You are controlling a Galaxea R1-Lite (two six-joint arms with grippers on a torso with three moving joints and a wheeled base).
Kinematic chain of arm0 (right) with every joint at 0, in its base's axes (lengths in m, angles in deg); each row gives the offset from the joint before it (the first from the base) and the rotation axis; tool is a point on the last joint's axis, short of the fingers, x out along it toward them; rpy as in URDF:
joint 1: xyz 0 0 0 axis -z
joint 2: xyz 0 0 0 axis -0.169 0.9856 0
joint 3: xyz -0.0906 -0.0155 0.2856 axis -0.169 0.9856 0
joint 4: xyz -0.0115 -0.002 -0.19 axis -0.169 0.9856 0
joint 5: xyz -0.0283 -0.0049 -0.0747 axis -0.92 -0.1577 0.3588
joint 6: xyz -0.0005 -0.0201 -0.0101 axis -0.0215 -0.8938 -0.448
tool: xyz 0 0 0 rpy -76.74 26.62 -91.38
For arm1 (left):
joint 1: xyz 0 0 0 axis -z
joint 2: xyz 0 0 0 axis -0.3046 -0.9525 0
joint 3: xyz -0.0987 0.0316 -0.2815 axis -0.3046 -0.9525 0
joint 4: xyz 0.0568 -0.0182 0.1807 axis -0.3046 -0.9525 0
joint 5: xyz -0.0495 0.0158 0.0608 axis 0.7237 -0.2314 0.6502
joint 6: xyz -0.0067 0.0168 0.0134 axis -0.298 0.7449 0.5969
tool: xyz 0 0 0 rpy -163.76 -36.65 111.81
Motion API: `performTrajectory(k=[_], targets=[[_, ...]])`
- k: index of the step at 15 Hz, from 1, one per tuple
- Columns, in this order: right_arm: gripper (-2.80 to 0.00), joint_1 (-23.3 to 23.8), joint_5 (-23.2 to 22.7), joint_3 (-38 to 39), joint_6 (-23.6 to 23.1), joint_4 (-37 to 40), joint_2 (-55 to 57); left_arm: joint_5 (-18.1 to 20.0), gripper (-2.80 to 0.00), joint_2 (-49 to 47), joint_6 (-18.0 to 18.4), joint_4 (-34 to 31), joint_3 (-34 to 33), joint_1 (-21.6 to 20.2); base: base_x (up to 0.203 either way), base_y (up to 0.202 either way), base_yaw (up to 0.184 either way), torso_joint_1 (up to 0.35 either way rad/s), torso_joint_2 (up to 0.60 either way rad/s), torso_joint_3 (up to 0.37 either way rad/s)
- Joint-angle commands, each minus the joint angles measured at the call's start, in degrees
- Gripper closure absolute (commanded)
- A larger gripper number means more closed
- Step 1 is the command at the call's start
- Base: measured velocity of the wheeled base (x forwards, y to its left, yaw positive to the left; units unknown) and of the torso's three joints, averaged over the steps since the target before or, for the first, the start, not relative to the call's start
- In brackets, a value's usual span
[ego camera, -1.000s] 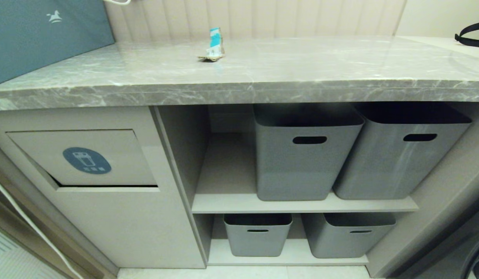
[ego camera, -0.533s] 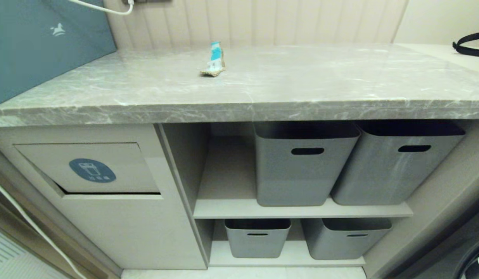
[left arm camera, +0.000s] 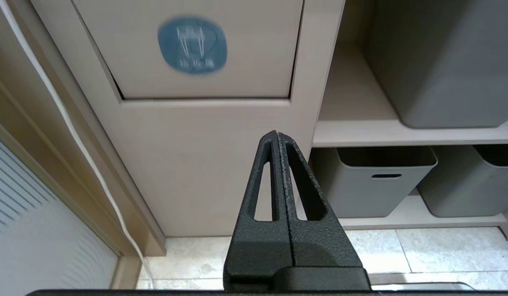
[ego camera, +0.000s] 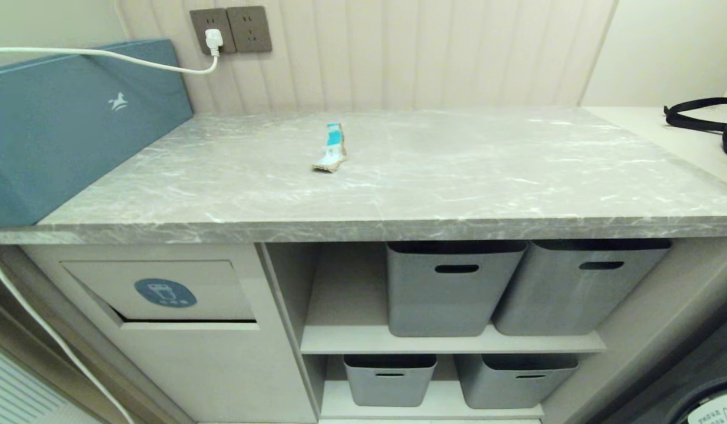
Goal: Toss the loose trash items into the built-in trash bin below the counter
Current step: Pick up the garbage
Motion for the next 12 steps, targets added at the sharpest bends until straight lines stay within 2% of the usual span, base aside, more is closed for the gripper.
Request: performTrajectory(k=[1, 3, 5, 12], targets=[[0.0, 0.0, 0.1, 0.1, 0.2, 0.0, 0.0, 0.0, 0.0, -0.1, 0.1, 0.0, -0.1, 0.0, 0.0, 0.0, 0.0, 0.201, -0.48, -0.287], [0.0, 0.0, 0.2, 0.1, 0.2, 0.1, 0.0, 0.2, 0.0, -0.1, 0.2, 0.0, -0.1, 0.0, 0.0, 0.0, 0.0, 0.201, -0.49, -0.278], [0.0, 0.0, 0.1, 0.1, 0.2, 0.1, 0.0, 0.5, 0.0, -0.1, 1.9, 0.0, -0.1, 0.0, 0.0, 0.0, 0.0, 0.213, -0.49, -0.287], [0.0, 0.0, 0.1, 0.1, 0.1, 0.0, 0.0, 0.6, 0.0, -0.1, 2.0, 0.0, -0.1, 0.0, 0.0, 0.0, 0.0, 0.234, -0.52, -0.286]])
